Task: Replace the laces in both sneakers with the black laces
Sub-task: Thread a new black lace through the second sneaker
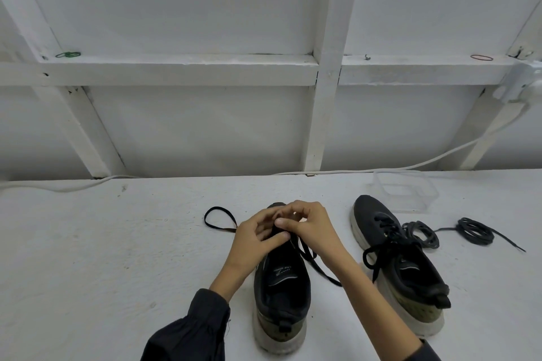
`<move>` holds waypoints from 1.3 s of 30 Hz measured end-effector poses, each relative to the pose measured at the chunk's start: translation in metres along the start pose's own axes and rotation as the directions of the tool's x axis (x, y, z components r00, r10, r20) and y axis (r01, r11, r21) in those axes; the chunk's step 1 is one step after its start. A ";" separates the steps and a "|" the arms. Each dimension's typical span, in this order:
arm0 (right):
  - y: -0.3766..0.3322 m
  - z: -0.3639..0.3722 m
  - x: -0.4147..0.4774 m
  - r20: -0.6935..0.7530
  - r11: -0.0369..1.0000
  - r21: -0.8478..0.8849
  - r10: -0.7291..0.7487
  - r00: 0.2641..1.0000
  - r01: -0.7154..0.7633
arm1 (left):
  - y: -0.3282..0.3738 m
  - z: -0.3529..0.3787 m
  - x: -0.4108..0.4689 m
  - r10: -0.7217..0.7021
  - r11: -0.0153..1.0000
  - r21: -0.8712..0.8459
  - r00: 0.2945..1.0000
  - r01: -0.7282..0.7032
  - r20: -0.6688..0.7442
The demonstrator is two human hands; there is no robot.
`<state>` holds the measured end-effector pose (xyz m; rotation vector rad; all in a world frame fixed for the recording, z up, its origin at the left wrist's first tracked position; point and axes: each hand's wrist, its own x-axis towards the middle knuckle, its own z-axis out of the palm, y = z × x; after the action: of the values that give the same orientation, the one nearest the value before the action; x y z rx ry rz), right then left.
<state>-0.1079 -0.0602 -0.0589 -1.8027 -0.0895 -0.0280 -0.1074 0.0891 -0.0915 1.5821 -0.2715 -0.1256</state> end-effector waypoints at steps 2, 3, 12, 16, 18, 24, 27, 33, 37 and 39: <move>-0.001 0.000 0.001 0.008 1.000 -0.027 -0.016 1.000 0.016 | -0.004 0.006 -0.001 -0.010 1.000 0.013 1.000 0.010 -0.025; -0.002 0.000 0.002 0.021 0.999 -0.043 -0.023 1.000 0.024 | -0.007 0.009 -0.001 -0.006 1.000 0.030 1.000 0.007 -0.028; -0.045 -0.016 0.029 0.066 0.983 0.166 -0.088 0.994 0.076 | -0.013 0.012 0.001 0.009 0.990 0.141 1.000 -0.013 0.030; -0.098 -0.023 0.054 -0.012 0.922 0.316 -0.230 0.973 0.222 | -0.014 0.012 0.000 -0.007 0.993 0.119 0.999 0.003 0.031; -0.124 -0.032 0.068 -0.104 0.875 0.394 -0.260 0.960 0.280 | -0.014 0.011 0.000 -0.012 0.993 0.119 1.000 0.008 0.029; -0.118 -0.025 0.099 -0.179 0.841 0.491 -0.157 0.971 0.227 | -0.016 0.013 0.002 -0.025 0.998 0.060 1.000 0.026 -0.003; -0.079 -0.032 0.109 -0.128 0.994 -0.106 -0.011 0.992 -0.003 | -0.018 0.016 0.002 -0.030 1.000 0.007 0.999 0.030 -0.033; -0.025 -0.039 0.058 0.304 0.777 -0.591 0.464 0.832 -0.217 | -0.021 0.014 0.007 -0.061 0.997 0.042 0.998 0.062 -0.025; 0.001 -0.019 0.035 0.315 0.935 -0.295 0.291 0.904 -0.198 | -0.019 0.015 0.009 -0.057 0.993 0.102 0.998 0.060 -0.039; 0.005 -0.012 0.032 0.251 0.980 -0.116 0.189 0.950 -0.164 | -0.019 0.014 0.009 -0.065 0.992 0.102 0.997 0.069 -0.045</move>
<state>-0.0748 -0.0714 -0.0591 -1.8943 -0.1151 0.3391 -0.1006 0.0732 -0.1105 1.6955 -0.1948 -0.1325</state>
